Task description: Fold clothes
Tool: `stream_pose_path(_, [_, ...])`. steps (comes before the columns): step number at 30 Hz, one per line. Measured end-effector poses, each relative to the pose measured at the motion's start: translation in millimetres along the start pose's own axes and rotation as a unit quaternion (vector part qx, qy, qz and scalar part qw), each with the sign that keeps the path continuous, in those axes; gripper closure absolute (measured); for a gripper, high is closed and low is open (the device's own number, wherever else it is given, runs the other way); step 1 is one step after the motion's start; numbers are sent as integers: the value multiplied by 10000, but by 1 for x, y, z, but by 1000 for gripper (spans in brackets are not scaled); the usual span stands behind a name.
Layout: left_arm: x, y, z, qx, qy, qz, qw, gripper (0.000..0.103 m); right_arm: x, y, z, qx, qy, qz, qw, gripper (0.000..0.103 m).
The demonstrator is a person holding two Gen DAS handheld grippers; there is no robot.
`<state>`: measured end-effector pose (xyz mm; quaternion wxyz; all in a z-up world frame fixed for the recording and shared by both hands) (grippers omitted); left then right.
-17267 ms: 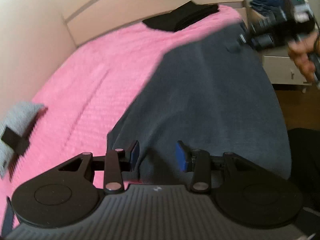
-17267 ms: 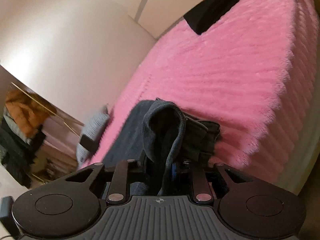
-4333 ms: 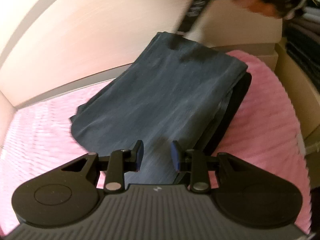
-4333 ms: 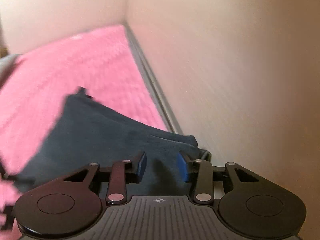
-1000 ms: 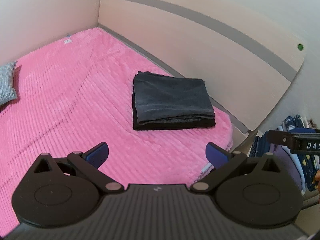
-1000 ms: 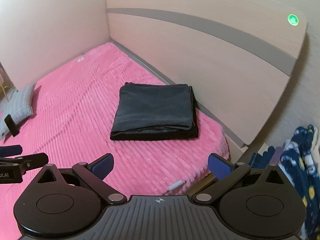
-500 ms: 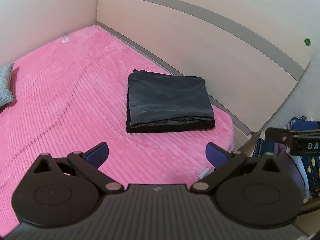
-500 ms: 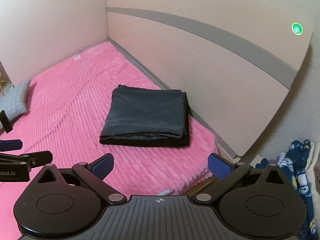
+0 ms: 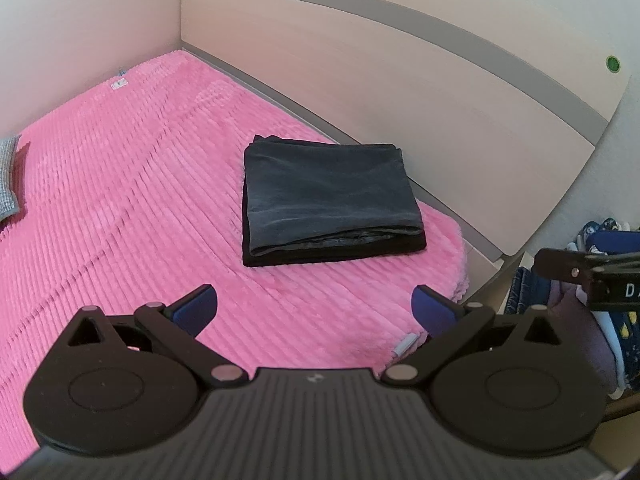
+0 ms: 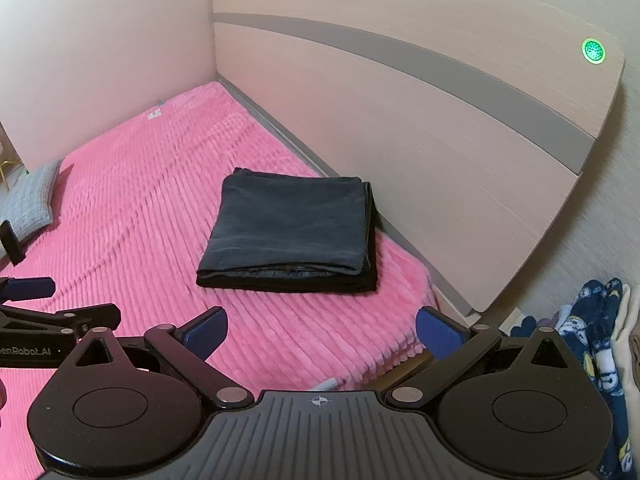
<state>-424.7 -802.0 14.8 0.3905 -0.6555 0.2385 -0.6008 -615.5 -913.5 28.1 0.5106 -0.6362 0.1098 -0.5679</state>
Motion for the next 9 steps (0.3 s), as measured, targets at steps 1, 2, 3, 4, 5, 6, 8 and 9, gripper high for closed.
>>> stream_pose_path(1, [1, 1, -1, 7, 7, -1, 10000, 1, 0, 0, 0, 4, -7, 1, 10000, 1])
stream_pose_path(2, [2, 2, -1, 15, 15, -2, 10000, 1, 0, 0, -1, 12, -11, -2, 10000, 1])
stream_pose_path(3, [2, 2, -1, 21, 20, -9, 10000, 1, 0, 0, -1, 19, -20, -5, 10000, 1])
stream_pose_path(4, [3, 2, -1, 26, 21, -12, 10000, 1, 1, 1, -1, 22, -33, -8, 10000, 1])
stream_pose_path(5, [3, 2, -1, 32, 19, -12, 10000, 1, 1, 1, -1, 27, -44, -10, 10000, 1])
stream_pose_path(6, [4, 3, -2, 37, 17, -10, 10000, 1, 1, 2, -1, 33, -53, -10, 10000, 1])
stream_pose_path(8, [4, 4, -3, 51, 15, -8, 10000, 1, 1, 3, 0, 50, -71, -3, 10000, 1])
stream_pose_path(9, [4, 4, -3, 60, 13, -8, 10000, 1, 1, 4, 0, 58, -85, 3, 9999, 1])
Point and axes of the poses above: each gripper's, at about its wrist camera, not at the fingertips, and y roughly the way its jaws point, z to its left, x to its top, the point moved 5 cm from there along y, roughly the way its jaws point, and after that the axes turned 7 degrees about y, right-handed, at the moved point
